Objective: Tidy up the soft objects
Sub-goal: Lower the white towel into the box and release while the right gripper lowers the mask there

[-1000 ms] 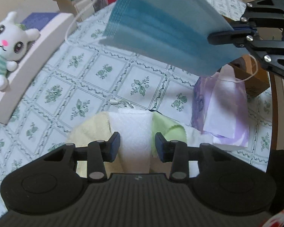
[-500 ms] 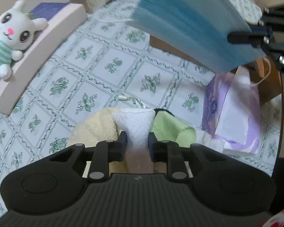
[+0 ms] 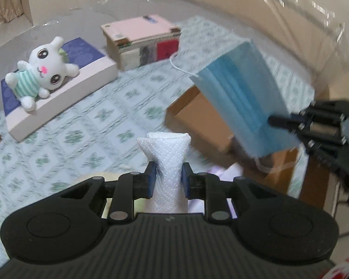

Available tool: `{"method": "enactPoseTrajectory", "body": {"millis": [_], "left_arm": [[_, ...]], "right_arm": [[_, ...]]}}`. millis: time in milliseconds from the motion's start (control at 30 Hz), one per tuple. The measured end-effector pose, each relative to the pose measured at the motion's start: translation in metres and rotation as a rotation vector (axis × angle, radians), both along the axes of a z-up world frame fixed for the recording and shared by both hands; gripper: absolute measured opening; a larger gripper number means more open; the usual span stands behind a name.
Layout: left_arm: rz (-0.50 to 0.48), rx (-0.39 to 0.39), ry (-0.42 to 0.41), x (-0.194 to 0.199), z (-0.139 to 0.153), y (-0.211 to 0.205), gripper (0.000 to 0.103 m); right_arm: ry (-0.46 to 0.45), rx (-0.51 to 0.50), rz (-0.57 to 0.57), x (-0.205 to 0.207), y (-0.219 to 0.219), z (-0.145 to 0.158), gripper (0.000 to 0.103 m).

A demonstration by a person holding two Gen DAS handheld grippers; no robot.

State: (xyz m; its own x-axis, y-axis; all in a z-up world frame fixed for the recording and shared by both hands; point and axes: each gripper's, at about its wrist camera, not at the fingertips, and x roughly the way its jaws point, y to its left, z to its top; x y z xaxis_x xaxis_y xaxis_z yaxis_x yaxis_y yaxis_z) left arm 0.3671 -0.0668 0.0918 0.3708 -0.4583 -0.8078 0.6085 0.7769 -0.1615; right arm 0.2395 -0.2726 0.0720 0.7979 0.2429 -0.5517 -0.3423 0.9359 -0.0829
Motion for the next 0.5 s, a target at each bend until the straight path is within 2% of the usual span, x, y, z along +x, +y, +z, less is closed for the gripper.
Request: {"method": "enactPoseTrajectory", "body": {"millis": [233, 500], "left_arm": [[0.062, -0.136, 0.026, -0.031, 0.009, -0.056, 0.020], [0.134, -0.238, 0.089, -0.041, -0.004, -0.114, 0.020]], "right_arm": [[0.010, -0.012, -0.090, -0.018, -0.058, 0.013, 0.001], [0.074, -0.011, -0.153, -0.023, -0.114, 0.005, 0.001]]}}
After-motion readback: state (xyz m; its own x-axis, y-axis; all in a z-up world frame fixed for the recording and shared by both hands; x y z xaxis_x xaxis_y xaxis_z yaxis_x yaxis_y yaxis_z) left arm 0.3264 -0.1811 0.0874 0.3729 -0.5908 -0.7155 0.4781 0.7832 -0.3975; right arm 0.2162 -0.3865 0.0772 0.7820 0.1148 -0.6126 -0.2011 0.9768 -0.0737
